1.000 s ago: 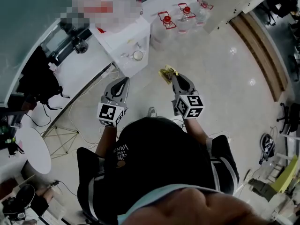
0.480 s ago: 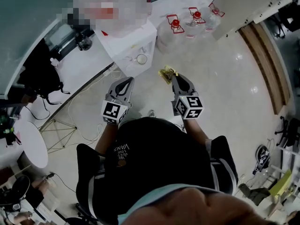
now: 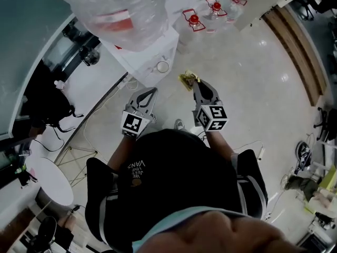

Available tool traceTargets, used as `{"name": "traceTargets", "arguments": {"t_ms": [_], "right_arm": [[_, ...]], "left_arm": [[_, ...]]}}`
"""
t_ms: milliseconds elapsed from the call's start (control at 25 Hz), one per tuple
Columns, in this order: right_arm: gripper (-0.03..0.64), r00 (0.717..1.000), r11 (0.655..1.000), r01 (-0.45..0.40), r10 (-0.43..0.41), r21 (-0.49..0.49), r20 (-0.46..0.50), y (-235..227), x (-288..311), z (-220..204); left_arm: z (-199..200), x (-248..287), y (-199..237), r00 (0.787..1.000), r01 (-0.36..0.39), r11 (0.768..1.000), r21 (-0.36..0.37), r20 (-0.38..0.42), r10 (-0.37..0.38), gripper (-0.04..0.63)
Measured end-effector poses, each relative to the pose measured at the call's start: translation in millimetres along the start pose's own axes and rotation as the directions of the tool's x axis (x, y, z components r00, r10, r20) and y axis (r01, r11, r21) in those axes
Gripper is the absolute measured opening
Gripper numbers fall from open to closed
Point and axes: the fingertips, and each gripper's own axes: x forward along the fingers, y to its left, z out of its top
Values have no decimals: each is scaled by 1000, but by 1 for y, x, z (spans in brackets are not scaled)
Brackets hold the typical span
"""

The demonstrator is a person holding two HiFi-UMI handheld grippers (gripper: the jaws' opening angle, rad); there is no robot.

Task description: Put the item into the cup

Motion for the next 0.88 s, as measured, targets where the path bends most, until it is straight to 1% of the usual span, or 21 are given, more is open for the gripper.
{"name": "traceTargets", "arguments": {"t_ms": [160,280,360,440,520,600,720,880], "right_arm": [[52,998,998,62,-62,6,7,11,18,-9],[52,993,993,115,-115,24,15,11,29,-18],[52,990,989,141,-142,32,15,8,37,-28],[52,989,988,150,-150,32,7,3,47,-39],[52,989,989,146,-146,22,-12,-2,57,-51],[52,990,990,138,-138,4,-36,-8,68,-64],[52,990,992,124,-127,-37,-62,-27,88,-83],[52,990,993,93,-100,-67,-101,-49,113,-113]], "left_arm": [[-16,4,10,996,89,996,5,-6,-89,20],[-29,10,12,986,165,986,24,-20,-164,20],[-42,17,13,981,193,981,35,-41,-191,20],[-56,28,17,980,187,981,44,-71,-184,20],[-73,37,20,980,167,985,41,-114,-161,20],[-93,46,24,980,136,990,22,-150,-131,20],[-132,67,30,981,99,995,-4,-166,-98,21],[-183,88,39,971,37,999,-36,-235,-44,23]]}}
